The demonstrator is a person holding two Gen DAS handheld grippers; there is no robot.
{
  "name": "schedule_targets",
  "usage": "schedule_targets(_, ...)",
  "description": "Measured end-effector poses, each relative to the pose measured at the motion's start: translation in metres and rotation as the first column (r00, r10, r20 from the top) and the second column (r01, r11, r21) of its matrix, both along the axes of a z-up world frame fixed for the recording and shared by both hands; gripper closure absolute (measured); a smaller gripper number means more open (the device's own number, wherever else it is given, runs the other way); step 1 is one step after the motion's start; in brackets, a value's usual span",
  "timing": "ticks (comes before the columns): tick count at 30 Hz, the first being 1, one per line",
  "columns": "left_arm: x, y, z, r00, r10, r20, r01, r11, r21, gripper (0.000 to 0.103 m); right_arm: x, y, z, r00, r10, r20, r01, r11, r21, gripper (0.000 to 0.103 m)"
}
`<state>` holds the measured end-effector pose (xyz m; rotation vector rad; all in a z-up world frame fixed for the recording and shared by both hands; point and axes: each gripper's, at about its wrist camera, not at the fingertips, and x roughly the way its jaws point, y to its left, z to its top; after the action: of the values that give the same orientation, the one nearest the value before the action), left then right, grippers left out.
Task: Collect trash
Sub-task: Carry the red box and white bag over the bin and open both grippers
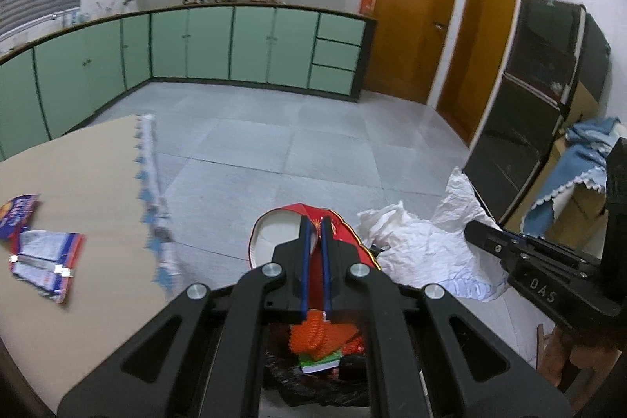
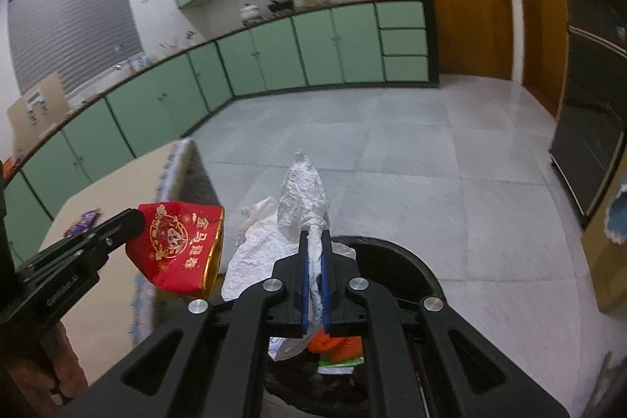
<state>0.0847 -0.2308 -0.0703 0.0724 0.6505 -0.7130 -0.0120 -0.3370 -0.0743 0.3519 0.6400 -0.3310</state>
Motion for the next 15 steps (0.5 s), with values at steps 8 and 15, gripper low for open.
schedule_targets(8, 0.011, -0.047, -0.038, 0.995, -0.080, -0.062, 0.082, 0.996, 0.034, 0.099, 0.006, -0.036, -0.030, 0.994, -0.076, -0.083, 0.079, 0.996, 0.041, 0.098)
schedule_targets(15, 0.023, -0.065, -0.055, 0.986, -0.127, -0.112, 0.133, 0.990, 0.054, 0.077, 0.008, -0.058, -0.050, 0.986, -0.101, -0.135, 0.115, 0.988, 0.100, 0.079)
